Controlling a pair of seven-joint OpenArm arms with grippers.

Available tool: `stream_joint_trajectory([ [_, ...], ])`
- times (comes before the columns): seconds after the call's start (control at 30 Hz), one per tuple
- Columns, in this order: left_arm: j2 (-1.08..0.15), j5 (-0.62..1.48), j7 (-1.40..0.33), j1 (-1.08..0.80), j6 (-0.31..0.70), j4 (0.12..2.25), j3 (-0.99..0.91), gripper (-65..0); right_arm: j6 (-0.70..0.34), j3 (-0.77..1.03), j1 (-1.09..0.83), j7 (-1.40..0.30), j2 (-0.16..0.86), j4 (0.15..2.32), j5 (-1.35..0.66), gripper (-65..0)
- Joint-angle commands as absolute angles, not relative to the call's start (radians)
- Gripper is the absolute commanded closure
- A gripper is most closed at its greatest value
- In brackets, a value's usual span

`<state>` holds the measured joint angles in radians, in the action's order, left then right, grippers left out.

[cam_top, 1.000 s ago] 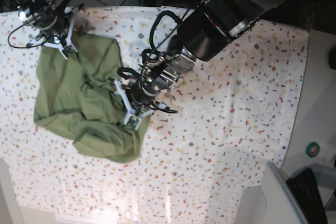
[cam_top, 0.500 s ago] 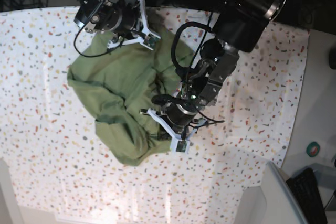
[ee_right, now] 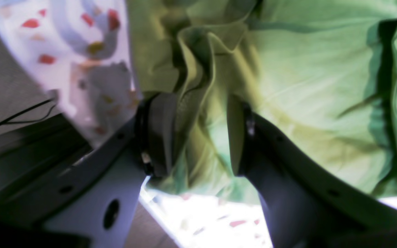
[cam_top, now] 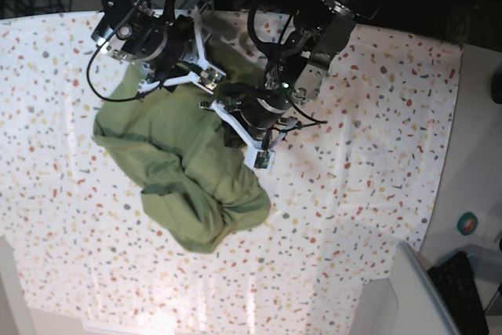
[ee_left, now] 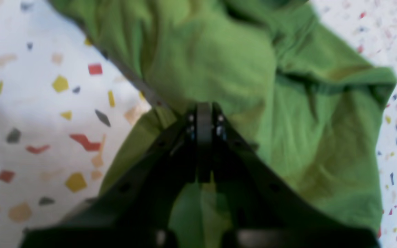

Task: Layout the t-shirt on the table in an organized manner, then fold the t-shirt properly
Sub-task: 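Lift the shirt with both grippers and pull the grippers apart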

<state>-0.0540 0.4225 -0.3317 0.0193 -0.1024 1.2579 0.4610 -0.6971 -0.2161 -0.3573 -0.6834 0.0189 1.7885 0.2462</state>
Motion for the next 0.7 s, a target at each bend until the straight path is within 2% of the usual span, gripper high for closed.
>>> stream_joint_trajectory([
  [0.0,-0.065,0.424,-0.315,0.022,-0.097,1.253,0.460,0.0,-0.698,-0.213,-0.351,-0.665,0.016,1.827,0.240,-21.9],
  [0.13,-0.125,0.424,-0.315,0.001,-0.097,1.202,0.487,0.0,-0.698,-0.091,-0.349,-0.665,0.016,1.853,0.240,-19.2],
  [0.33,-0.242,0.430,-0.309,-0.021,-0.099,1.185,0.501,0.0,-0.698,0.059,-0.243,-0.657,0.016,1.796,0.240,-24.6],
  [0.47,-0.271,0.430,-0.309,-0.018,-0.101,1.185,0.501,0.0,-0.698,0.058,-0.124,-0.659,0.036,1.647,0.277,-30.0],
  [0.67,-0.286,0.430,-0.309,-0.015,-0.101,1.187,0.499,0.0,-0.698,-0.047,-0.058,-0.654,0.018,1.577,0.495,-30.3],
])
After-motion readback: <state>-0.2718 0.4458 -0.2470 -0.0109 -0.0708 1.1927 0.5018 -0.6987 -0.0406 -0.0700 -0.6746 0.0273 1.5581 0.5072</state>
